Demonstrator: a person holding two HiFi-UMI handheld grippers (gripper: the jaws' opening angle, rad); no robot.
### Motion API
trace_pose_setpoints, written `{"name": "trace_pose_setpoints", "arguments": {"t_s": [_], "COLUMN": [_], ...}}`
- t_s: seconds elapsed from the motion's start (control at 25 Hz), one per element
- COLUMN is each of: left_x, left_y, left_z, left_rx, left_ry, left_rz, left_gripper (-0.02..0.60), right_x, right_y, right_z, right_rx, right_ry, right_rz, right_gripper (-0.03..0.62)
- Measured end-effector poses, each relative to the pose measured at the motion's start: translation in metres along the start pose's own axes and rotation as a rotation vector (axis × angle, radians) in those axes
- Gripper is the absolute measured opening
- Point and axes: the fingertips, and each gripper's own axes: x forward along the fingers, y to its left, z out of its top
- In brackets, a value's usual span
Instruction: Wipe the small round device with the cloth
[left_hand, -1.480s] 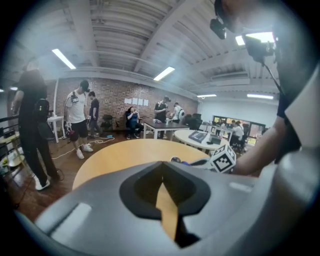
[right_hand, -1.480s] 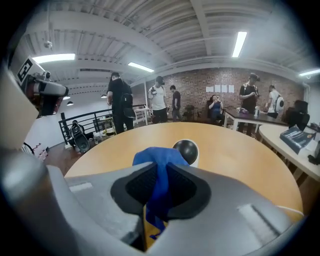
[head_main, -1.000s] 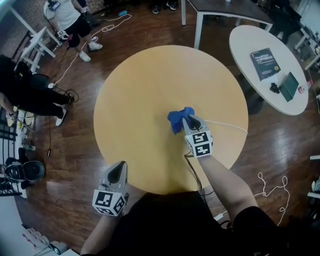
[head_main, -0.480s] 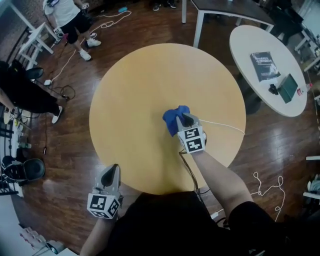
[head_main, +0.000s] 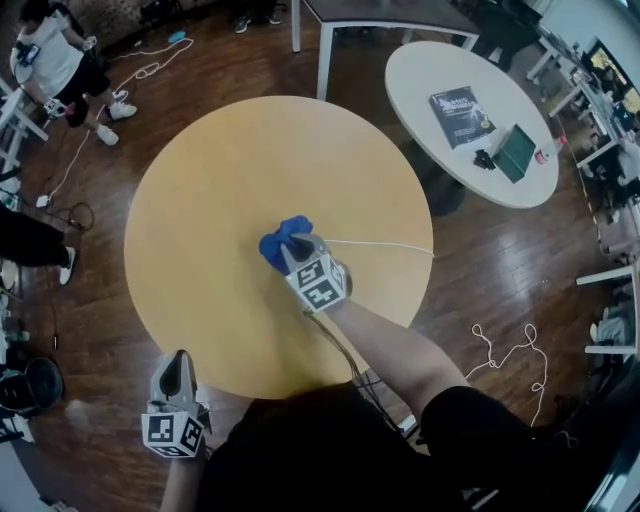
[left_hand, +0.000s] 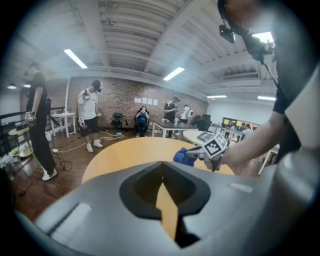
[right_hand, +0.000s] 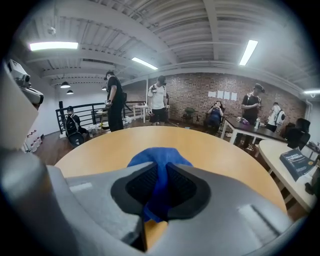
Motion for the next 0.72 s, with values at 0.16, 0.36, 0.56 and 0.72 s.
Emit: {"name": "trace_pose_setpoints", "arguments": {"t_s": [0.16,0.36,0.56,0.72], "left_x": [0.001,0.002,0.002,0.002], "left_y": [-0.001,-0.003,-0.003,-0.005], "left_z": [-0.002,-0.004,-0.004,-0.004], "left_rx": [0.002,0.005,0.005,0.004], "left_ry": [0.007,0.013,0.017,0.016], "left_rz": [-0.003,-0.012,-0.015,-0.012], "left_gripper": [0.003,0.003,0.003,0.003], "right_x": [0.003,0.004,0.003,0.006], "right_y": [0.007,0.011,0.019,0.034], "right_z": [0.001,0.000,-0.001,-0.011], "right_rx": [-0.025,-0.026,-0.039,-0.051], "right_ry": [0.000,-0.001,0.000,0.026], "right_rz": [0.017,0.023,0.048,0.092], "right_gripper": [0.055,0.055,0.055,0.055]}}
